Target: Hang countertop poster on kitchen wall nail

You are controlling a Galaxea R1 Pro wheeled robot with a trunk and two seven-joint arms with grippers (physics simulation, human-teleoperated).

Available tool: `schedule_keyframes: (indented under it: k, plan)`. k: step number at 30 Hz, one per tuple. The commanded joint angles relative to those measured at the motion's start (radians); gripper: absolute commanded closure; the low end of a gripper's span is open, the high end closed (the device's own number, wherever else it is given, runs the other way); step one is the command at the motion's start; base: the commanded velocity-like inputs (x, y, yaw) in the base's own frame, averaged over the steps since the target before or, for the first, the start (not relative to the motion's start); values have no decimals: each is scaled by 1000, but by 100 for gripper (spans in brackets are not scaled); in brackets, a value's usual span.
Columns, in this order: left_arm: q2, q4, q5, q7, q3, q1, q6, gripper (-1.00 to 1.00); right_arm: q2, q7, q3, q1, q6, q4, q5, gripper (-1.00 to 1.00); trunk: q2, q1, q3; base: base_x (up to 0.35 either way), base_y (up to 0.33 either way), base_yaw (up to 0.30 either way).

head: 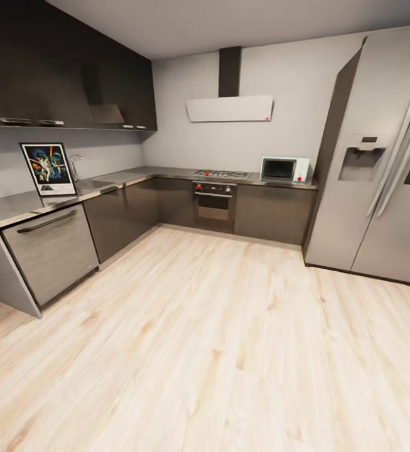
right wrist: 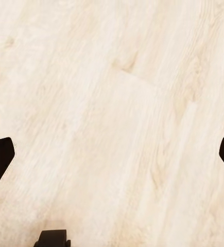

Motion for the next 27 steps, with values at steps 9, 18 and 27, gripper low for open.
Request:
schedule_keyframes:
  k: [9,18,27]
  plan:
    - [0,-1,0,0,1,0,-2,-100,0,-1,1,0,-3,1,1,-100,0,0,-1,0,0,285]
    - [0,-1,0,0,1,0,-2,-100,-1,-1,1,0,-3,1,1,-100,0,0,-1,0,0,283]
    - [0,-2,0,0,2,0,-2,-100,-6,5,1,0,0,13,2,-100,0,0,-1,145,-36,92]
